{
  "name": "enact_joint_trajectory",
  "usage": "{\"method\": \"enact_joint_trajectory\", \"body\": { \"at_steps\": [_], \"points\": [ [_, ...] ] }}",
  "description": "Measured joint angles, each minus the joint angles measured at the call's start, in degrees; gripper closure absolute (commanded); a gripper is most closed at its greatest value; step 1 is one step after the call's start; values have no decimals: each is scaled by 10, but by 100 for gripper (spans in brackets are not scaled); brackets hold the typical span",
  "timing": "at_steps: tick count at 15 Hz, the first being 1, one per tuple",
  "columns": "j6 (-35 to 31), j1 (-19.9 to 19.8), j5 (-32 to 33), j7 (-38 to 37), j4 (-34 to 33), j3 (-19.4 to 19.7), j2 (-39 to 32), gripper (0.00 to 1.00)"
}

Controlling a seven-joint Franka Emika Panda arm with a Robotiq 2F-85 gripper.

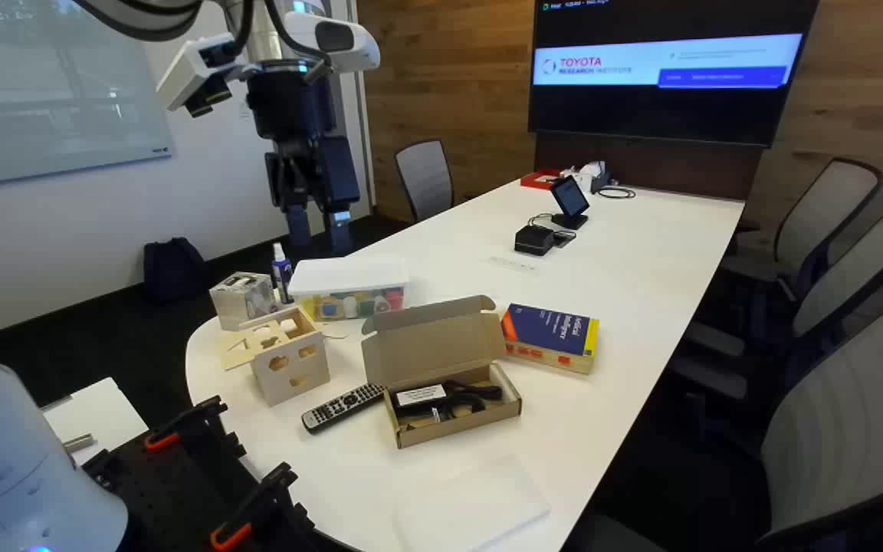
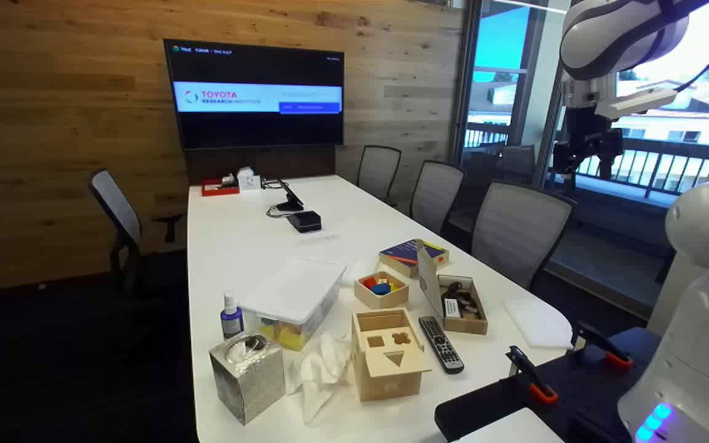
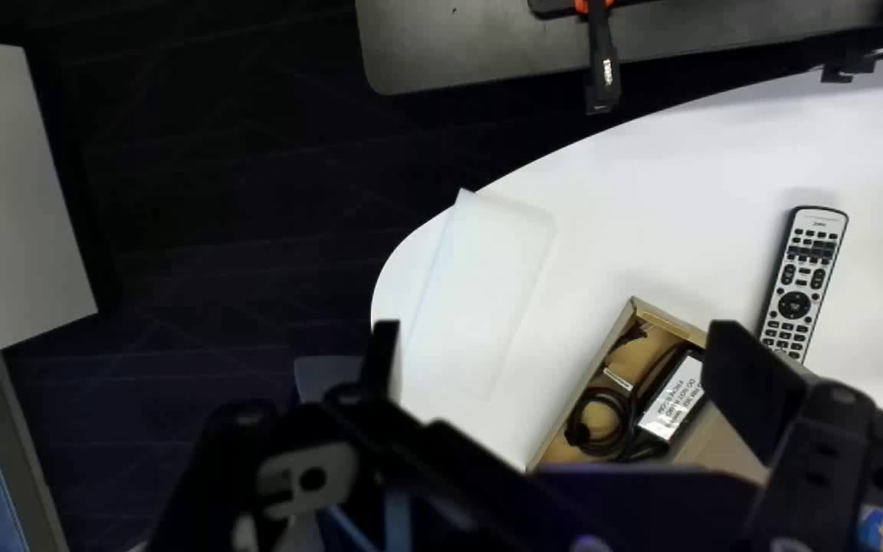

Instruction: Press a button on the remote

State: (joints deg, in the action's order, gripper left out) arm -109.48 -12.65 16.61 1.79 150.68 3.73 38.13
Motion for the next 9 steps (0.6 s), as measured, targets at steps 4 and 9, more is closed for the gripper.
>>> {"method": "enact_joint_trajectory", "body": {
  "at_steps": [4, 9],
  "points": [
    [0, 0, 0, 0, 0, 0, 0, 0],
    [-3, 25, -10, -10, 6, -4, -8, 0]
  ]
}}
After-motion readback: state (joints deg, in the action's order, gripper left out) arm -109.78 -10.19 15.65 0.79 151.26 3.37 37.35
